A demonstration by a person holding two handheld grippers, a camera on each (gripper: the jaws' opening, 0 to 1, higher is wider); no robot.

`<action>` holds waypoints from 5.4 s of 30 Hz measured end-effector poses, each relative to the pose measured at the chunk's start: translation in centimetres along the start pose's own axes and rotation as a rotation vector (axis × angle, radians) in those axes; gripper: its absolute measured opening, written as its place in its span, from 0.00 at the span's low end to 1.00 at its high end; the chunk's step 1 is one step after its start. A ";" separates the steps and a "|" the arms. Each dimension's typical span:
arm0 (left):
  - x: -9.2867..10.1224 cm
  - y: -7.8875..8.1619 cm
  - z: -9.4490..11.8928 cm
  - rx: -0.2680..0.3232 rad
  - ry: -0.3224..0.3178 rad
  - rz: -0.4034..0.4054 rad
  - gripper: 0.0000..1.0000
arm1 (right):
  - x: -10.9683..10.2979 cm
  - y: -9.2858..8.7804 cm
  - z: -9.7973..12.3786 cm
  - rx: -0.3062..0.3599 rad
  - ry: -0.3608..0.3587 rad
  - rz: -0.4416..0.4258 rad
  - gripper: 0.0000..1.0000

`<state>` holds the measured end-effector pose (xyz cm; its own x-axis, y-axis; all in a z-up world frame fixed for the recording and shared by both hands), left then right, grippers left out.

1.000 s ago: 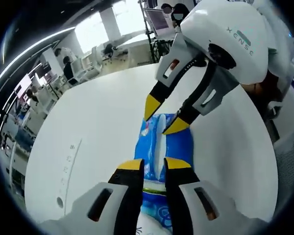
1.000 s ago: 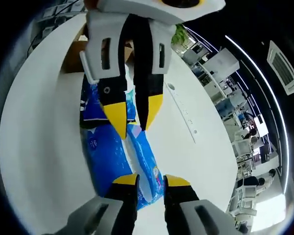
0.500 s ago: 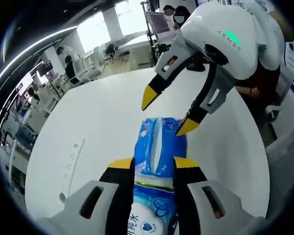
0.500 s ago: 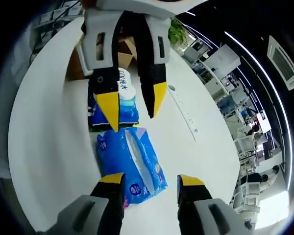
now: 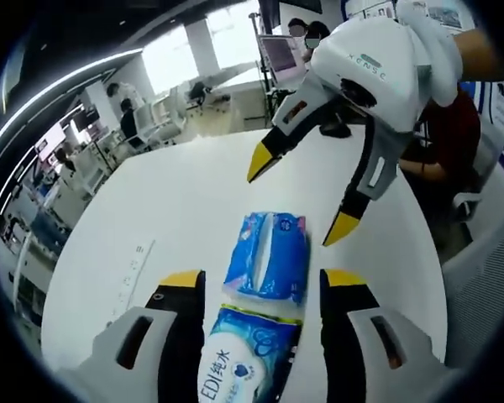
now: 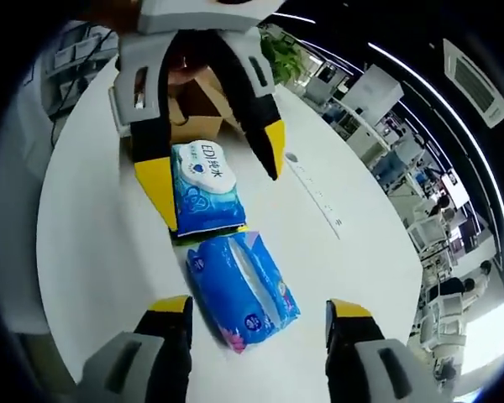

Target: Operate the shoe box by opening the lid, removing the specified soft item, and placing it in the target area until the item is outside and the box remains undamaged.

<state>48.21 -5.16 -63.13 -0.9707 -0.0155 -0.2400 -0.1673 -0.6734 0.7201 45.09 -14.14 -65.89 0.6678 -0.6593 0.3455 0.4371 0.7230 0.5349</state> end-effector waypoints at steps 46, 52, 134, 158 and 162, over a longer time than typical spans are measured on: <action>3.2 -4.4 10.1 0.132 0.080 0.234 0.99 | -3.2 2.5 3.4 0.019 0.048 -0.181 1.00; 2.9 -6.0 11.6 0.131 0.107 0.251 0.99 | -4.0 3.7 3.1 0.029 0.066 -0.170 1.00; 14.0 -20.0 32.8 0.233 0.615 0.534 0.99 | -14.8 23.1 -6.9 0.278 0.428 0.200 0.64; 16.8 -20.5 31.4 0.257 0.677 0.603 0.98 | -17.2 23.1 -11.8 0.200 0.540 0.260 0.59; 16.7 -20.7 31.1 0.232 0.691 0.579 0.96 | -18.4 22.9 -12.1 0.176 0.632 0.273 0.51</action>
<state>30.13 31.49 -61.78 -0.6076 -0.7899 -0.0833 0.2087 -0.2600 0.9428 50.13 17.05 -69.31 0.9846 -0.1750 0.0000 0.1362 0.7662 0.6280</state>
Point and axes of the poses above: the point that each gripper's makers call its tool centre point, and the gripper's own axes: z roughly backward along the fingers, x roughly to its right, y roughly out of its top, the point moved 3 cm from there along z, roughly backward along the fingers, and after that the axes turned 5 degrees about -z, right-handed, at the moved point
